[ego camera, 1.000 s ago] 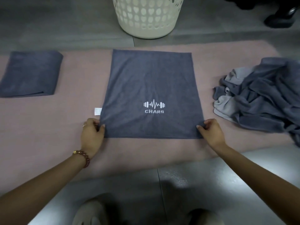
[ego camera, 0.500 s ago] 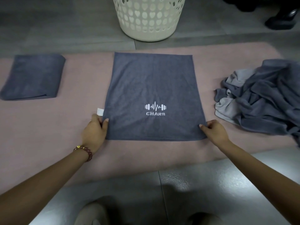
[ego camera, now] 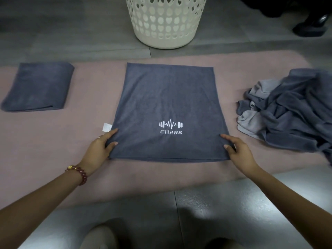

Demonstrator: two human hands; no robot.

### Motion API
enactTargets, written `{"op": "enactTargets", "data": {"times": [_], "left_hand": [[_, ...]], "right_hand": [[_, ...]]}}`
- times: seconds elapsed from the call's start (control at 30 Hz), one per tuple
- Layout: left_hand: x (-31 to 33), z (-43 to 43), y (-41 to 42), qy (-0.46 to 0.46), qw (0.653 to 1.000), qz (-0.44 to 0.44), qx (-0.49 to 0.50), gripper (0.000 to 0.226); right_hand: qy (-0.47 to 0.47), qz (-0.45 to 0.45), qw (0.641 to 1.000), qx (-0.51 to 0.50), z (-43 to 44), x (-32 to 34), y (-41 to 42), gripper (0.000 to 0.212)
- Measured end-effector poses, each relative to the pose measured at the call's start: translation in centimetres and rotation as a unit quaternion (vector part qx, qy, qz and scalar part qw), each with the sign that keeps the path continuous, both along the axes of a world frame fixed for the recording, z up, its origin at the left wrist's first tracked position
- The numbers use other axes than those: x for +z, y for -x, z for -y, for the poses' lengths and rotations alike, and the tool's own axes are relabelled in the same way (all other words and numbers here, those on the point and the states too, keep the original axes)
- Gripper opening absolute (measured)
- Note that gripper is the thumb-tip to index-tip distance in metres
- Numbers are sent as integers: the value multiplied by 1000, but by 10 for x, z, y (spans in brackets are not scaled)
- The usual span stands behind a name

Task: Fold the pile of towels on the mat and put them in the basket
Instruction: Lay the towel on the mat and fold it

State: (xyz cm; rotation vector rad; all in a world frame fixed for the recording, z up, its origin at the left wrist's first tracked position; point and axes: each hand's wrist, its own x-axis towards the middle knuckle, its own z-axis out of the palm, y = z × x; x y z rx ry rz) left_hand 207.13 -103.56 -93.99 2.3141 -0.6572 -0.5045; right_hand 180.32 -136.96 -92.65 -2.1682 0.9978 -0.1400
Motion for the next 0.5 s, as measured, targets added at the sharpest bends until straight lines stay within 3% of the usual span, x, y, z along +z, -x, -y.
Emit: {"op": "enactTargets", "data": {"times": [0.07, 0.17, 0.27, 0.33, 0.4, 0.43, 0.5], "left_hand": [[3, -11, 10, 16, 1000, -2, -21, 39], [8, -29, 33, 63, 996, -31, -55, 59], [6, -38, 48, -13, 996, -30, -77, 45], [10, -37, 52, -140, 986, -22, -91, 38], [16, -30, 52, -268, 957, 64, -92, 47], [16, -25, 50, -287, 943, 140, -92, 54], [15, -7, 50, -247, 927, 260, -108, 62]], "right_hand": [[-51, 15, 999, 10, -5, 5, 15, 40], [-137, 8, 990, 40, -8, 16, 42, 42], [-146, -68, 981, 105, -4, 16, 62, 58], [-73, -111, 985, 106, -1, 11, 63, 55], [36, -110, 992, 53, -1, 7, 50, 26], [86, -102, 991, 31, -4, 5, 40, 17], [147, -71, 986, 35, -14, 2, 14, 27]]}}
